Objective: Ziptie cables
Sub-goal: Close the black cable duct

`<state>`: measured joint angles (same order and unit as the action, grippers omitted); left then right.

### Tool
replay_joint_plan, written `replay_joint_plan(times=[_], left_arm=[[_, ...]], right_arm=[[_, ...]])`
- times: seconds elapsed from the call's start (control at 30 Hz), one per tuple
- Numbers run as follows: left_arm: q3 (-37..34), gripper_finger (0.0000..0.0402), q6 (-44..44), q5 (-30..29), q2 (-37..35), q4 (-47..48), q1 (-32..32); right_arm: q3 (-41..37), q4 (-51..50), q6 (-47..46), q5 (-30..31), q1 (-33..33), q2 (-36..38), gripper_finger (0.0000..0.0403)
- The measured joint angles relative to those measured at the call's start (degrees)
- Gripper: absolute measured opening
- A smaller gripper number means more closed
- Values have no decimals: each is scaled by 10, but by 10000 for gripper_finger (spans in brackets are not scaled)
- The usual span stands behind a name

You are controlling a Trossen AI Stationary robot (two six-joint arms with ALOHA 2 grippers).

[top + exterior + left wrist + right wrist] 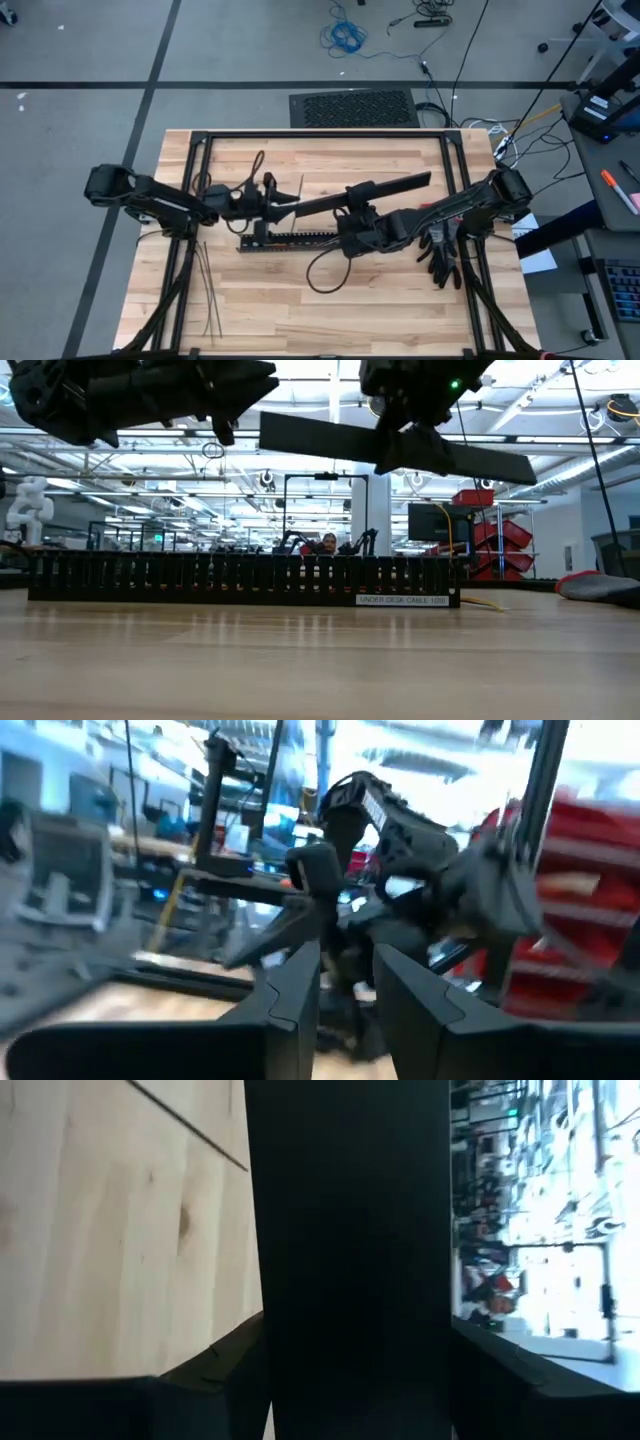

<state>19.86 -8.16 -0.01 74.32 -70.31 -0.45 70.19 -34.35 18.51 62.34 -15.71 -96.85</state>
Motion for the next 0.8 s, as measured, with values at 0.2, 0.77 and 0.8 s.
replay_joint_plan(times=[0.2,0.77,0.8], left_arm=[[0,114,128,0,-27,43,-6],[27,121,355,-119,10,204,-116],[27,121,355,-128,15,205,-122]], right_arm=[[0,-64,-69,-66,21,27,223],[5,-269,-252,-478,102,105,223],[1,-278,-260,-491,101,103,223]])
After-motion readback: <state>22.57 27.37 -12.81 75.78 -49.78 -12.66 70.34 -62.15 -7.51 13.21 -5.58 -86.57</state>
